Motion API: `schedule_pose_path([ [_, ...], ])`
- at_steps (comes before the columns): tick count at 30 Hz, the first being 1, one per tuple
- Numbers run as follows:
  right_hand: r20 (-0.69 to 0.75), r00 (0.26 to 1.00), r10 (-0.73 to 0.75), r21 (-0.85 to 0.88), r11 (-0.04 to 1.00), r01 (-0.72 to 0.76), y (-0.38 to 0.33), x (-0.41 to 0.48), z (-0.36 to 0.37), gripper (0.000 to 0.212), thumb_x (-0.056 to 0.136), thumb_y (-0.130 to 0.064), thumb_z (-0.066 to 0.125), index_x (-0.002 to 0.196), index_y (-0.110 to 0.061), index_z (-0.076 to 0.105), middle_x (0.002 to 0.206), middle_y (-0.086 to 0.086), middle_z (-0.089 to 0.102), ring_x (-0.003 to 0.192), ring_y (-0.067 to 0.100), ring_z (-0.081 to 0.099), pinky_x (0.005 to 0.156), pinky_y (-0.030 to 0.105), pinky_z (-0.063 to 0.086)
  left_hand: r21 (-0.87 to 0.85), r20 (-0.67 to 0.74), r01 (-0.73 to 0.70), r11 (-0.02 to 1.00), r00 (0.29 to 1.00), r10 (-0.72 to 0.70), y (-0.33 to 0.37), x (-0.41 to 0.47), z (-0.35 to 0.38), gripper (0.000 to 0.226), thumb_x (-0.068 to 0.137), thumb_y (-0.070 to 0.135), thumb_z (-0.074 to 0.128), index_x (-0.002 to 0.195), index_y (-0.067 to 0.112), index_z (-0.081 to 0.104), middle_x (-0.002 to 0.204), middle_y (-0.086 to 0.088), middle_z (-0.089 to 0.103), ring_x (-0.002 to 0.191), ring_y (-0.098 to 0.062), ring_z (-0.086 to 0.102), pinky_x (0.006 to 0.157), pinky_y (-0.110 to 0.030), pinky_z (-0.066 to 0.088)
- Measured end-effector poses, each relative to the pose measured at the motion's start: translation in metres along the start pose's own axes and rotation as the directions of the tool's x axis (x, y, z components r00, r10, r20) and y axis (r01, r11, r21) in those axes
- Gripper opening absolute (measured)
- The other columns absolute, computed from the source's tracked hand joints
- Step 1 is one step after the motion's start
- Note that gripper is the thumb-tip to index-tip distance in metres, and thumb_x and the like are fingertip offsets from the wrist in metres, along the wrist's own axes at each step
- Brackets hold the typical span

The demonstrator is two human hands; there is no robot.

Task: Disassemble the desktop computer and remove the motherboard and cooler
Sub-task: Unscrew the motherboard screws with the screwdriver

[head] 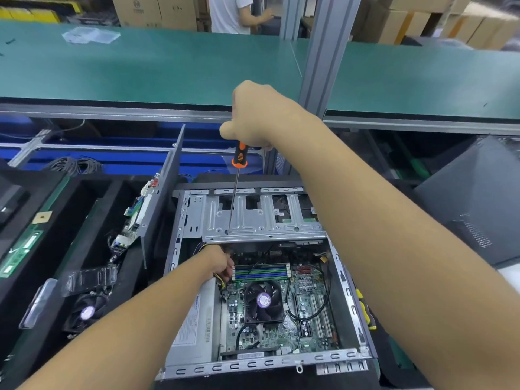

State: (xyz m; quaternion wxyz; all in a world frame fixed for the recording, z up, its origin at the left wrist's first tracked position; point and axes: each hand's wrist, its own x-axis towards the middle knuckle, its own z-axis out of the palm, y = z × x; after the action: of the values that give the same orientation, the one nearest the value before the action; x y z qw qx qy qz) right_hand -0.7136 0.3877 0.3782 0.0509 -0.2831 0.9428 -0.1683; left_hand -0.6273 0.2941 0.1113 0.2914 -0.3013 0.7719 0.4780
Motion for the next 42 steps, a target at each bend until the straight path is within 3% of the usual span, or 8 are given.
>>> schedule_pose_path([
  [4,-0.070,0.997,-0.034,0.031,0.999,0.036,0.002,-0.006,-0.008,0.018,0.090,-0.027,0.059,0.090,-0.012,0.049,0.072,0.001,0.051,0.055,0.019,0.042,0.047,0.025,0.033,0.596,0.049,-0.084,0.798,0.996,0.068,0.010,-0.016,0.004,0.024,0.099,0.013,0.053,0.116,0.003,0.067,0.112,-0.008,0.072,0.109,-0.027,0.066,0.103,-0.047,0.047],
  [8,-0.172,0.985,0.009,0.015,1.000,-0.007,0.008,-0.018,-0.020,0.018,0.087,-0.027,0.059,0.092,-0.012,0.049,0.074,0.000,0.050,0.057,0.018,0.044,0.048,0.026,0.033,0.836,-0.012,-0.077,0.544,0.987,0.158,0.020,-0.036,0.008,0.017,0.088,0.002,0.056,0.078,0.015,0.056,0.077,0.001,0.057,0.078,-0.022,0.054,0.087,-0.044,0.040],
  [13,-0.284,0.952,0.115,0.058,0.993,-0.103,0.016,-0.046,-0.023,0.018,0.086,-0.024,0.057,0.090,-0.008,0.050,0.077,0.007,0.061,0.050,0.028,0.057,0.050,0.031,0.048,0.652,0.047,-0.244,0.718,0.958,0.283,0.044,-0.045,-0.012,0.021,0.097,0.001,0.048,0.111,0.003,0.064,0.107,-0.010,0.072,0.087,-0.025,0.068,0.074,-0.036,0.053],
  [17,-0.308,0.919,0.246,0.136,0.967,-0.213,0.016,-0.072,-0.018,0.026,0.087,-0.024,0.057,0.100,-0.001,0.055,0.084,0.014,0.068,0.057,0.034,0.068,0.057,0.036,0.057,0.108,0.084,-0.347,0.931,0.937,0.340,0.046,-0.051,-0.007,0.020,0.107,0.014,0.032,0.109,0.010,0.051,0.095,-0.006,0.075,0.077,-0.018,0.069,0.058,-0.026,0.047],
  [22,-0.356,0.854,0.379,0.255,0.919,-0.302,0.011,-0.105,-0.010,0.022,0.088,-0.020,0.056,0.099,-0.002,0.055,0.086,0.015,0.066,0.051,0.029,0.067,0.051,0.038,0.056,-0.453,0.151,-0.287,0.844,0.908,0.390,0.046,-0.059,0.004,0.023,0.108,0.019,0.033,0.108,0.006,0.052,0.089,-0.009,0.077,0.082,-0.023,0.075,0.058,-0.025,0.053],
  [29,-0.551,0.537,0.638,0.632,0.740,-0.232,0.040,-0.178,-0.012,0.011,0.082,-0.018,0.062,0.085,-0.012,0.053,0.082,0.008,0.063,0.044,0.015,0.064,0.039,0.032,0.055,-0.508,0.281,-0.276,0.816,0.843,0.460,0.048,-0.074,0.046,0.036,0.098,0.039,0.057,0.097,0.007,0.072,0.076,-0.004,0.074,0.064,-0.013,0.070,0.051,-0.022,0.054],
  [33,-0.431,0.439,0.788,0.820,0.546,-0.174,0.080,-0.211,0.004,0.014,0.086,-0.013,0.064,0.089,-0.011,0.050,0.082,0.006,0.059,0.051,0.014,0.065,0.053,0.031,0.059,-0.532,0.328,-0.267,0.803,0.810,0.486,0.052,-0.087,0.084,0.022,0.100,0.016,0.056,0.106,0.002,0.072,0.080,-0.005,0.070,0.065,-0.010,0.063,0.057,-0.021,0.056],
  [42,0.149,0.516,0.843,0.954,-0.259,0.148,0.200,-0.296,0.051,0.006,0.090,0.006,0.054,0.089,0.003,0.058,0.092,0.022,0.065,0.082,0.027,0.061,0.069,0.037,0.061,-0.286,0.419,-0.430,0.857,0.748,0.515,0.098,-0.096,0.180,0.019,0.102,0.010,0.052,0.100,-0.005,0.061,0.091,-0.016,0.074,0.064,-0.014,0.069,0.055,-0.023,0.057],
])
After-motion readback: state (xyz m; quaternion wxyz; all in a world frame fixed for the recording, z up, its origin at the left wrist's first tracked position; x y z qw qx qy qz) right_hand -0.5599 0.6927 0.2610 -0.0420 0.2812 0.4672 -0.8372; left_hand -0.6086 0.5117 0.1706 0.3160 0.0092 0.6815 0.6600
